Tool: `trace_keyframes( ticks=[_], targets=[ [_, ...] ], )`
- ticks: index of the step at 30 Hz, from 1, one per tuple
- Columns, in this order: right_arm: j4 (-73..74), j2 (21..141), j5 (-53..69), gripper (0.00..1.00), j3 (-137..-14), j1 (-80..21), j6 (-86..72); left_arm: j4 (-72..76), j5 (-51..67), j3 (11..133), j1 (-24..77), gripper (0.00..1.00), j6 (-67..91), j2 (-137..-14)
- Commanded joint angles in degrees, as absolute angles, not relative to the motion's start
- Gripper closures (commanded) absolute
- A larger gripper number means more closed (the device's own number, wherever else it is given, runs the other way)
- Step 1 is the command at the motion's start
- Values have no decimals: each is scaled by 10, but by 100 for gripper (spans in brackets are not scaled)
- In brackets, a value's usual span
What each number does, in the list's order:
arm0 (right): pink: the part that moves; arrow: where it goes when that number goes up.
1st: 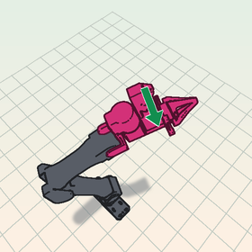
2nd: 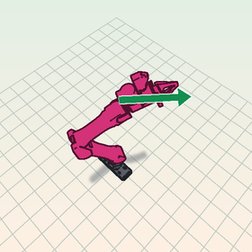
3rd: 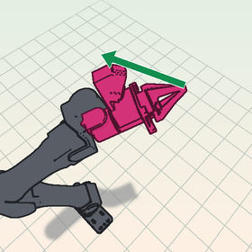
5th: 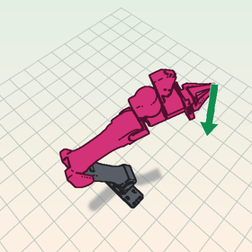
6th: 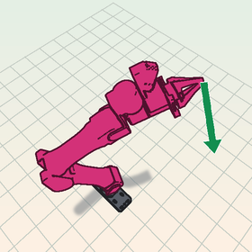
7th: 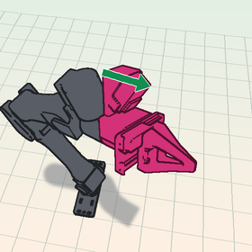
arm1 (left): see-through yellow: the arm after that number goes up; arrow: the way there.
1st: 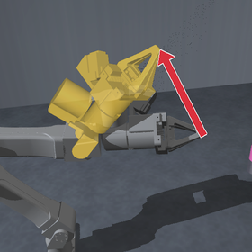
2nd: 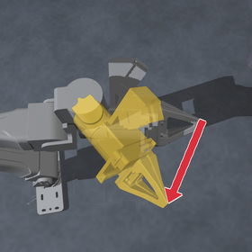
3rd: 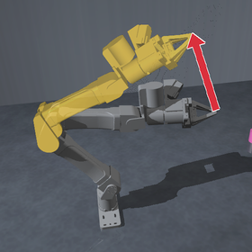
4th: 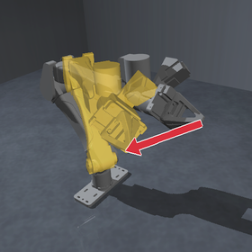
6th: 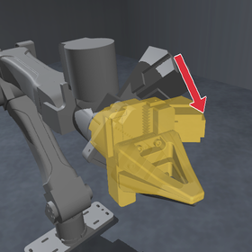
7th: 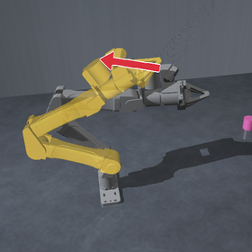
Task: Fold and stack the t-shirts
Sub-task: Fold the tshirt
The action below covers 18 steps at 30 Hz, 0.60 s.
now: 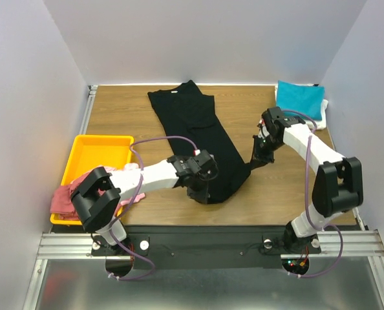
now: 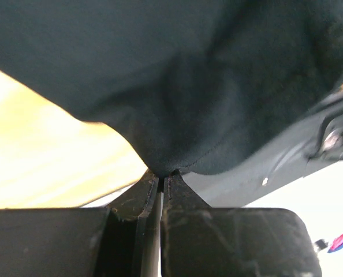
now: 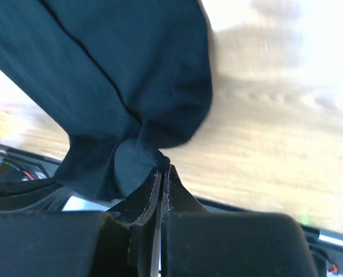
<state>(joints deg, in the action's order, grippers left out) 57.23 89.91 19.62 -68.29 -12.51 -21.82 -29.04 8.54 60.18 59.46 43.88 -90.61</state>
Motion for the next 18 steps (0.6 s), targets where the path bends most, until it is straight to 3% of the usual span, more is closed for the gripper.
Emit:
trace_keyframes(
  ticks=[1, 18],
  targets=[
    [547, 946, 206, 100, -756, -131, -207, -280, 83, 611, 542, 100, 409, -866],
    [541, 1149, 228, 100, -992, -130, -200, -266, 105, 681, 363, 100, 318, -911]
  ],
)
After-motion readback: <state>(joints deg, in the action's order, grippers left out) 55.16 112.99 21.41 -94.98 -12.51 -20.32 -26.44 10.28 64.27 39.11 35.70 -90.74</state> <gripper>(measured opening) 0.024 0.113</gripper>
